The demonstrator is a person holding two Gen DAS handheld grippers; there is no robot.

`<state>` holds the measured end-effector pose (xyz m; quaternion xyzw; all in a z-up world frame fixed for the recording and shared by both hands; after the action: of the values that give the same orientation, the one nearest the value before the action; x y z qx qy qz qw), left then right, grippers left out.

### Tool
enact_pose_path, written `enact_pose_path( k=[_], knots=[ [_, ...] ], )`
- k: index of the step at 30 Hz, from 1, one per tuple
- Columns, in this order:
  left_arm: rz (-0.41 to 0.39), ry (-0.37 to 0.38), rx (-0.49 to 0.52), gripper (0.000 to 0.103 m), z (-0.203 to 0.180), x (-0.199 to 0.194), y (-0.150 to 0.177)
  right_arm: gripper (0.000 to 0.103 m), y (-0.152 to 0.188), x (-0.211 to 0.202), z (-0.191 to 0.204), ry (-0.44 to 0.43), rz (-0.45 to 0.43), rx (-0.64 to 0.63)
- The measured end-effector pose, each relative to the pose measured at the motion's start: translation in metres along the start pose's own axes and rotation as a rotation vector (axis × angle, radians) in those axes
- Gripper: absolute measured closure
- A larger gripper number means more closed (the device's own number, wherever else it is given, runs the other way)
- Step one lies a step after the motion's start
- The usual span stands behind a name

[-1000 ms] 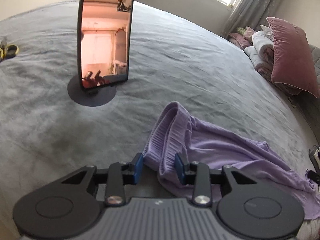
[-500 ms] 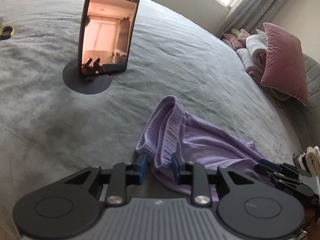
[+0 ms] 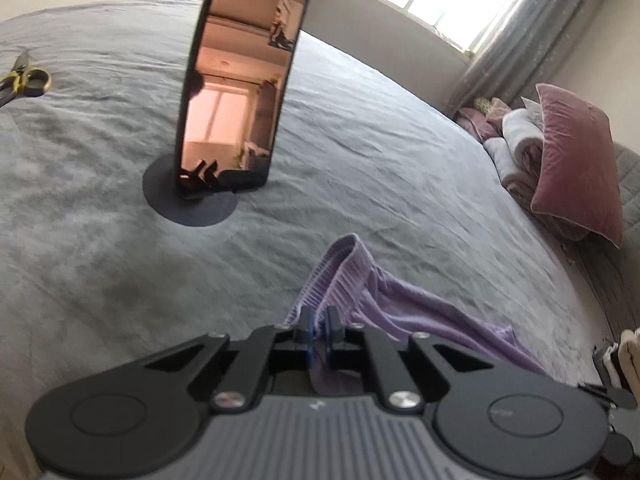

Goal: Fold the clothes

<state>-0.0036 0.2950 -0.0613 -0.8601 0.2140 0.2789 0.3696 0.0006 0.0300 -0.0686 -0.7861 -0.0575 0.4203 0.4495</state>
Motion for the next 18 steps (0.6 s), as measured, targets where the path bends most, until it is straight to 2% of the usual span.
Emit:
enact_pose_path(
  k=[2,8,15,18],
  knots=[
    [-0.008,-0.014,-0.007,0.098,0.001,0.001,-0.001,0.102,-0.001,-0.003,0.001,0.012,0.000,-0.023],
    [-0.031,-0.052,-0.009,0.101,0.004,0.003,-0.004,0.065,-0.003,0.003,-0.005,0.030,0.002,-0.033],
    [-0.046,-0.088,0.003,0.103,0.011,0.004,-0.005,0.064,-0.002,0.021,-0.007,0.035,0.048,-0.104],
    [-0.012,-0.069,-0.036,0.103,0.018,0.007,-0.006,0.064,0.000,0.027,-0.008,0.034,0.065,-0.136]
  ],
)
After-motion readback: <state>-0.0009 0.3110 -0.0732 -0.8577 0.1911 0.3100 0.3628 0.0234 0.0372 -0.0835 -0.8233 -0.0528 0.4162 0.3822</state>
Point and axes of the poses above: each gripper's, at about its wrist camera, not at the fingertips, and x roughly the way its jaws point, z to its left, y to its underside, the point moved 8 cm from there along x, roughly the way its jaws point, and after that the axes turned 13 degrees about -x, right-handed, at the moved point
